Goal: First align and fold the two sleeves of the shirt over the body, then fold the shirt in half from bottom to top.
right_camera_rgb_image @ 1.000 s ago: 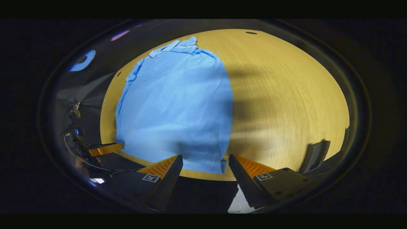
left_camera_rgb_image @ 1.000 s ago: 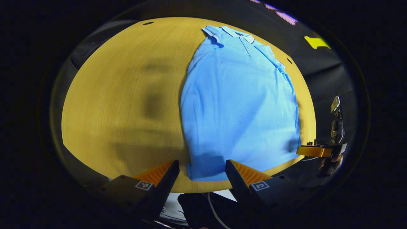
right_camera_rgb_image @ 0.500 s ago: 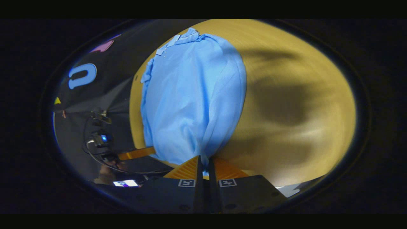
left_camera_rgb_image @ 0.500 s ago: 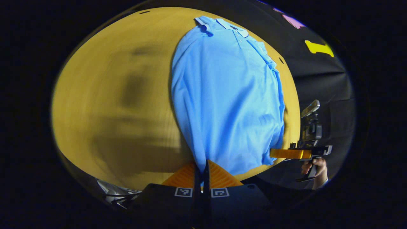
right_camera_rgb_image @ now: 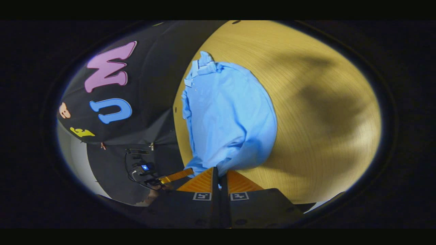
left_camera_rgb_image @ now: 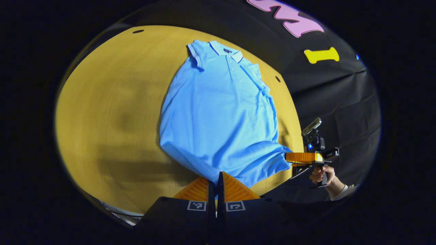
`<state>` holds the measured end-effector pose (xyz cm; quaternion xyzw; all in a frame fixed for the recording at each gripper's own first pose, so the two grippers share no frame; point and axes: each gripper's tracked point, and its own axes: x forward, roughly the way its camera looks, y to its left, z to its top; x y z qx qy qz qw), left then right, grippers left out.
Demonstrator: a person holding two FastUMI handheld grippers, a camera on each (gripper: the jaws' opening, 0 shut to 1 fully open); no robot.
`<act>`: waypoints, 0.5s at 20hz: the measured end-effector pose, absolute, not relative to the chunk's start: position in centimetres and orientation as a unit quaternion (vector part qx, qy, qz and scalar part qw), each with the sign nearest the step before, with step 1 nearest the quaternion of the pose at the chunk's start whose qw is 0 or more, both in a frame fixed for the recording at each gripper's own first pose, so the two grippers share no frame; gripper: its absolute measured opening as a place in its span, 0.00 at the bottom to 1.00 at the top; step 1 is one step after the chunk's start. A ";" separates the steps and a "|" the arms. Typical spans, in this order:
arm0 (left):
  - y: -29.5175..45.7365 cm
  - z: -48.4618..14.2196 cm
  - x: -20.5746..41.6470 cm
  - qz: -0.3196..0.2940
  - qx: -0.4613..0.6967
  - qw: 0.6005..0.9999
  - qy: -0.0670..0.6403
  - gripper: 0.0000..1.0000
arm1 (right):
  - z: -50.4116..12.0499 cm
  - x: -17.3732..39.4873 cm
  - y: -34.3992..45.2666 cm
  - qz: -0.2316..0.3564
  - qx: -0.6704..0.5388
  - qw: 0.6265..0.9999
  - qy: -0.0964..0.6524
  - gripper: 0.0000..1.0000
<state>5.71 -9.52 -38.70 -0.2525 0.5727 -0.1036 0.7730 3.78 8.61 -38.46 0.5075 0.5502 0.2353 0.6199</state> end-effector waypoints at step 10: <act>-5.7 -30.4 16.1 -0.093 -0.258 0.846 0.458 0.06 | -29.1 16.2 7.9 0.320 0.417 0.731 0.434 0.05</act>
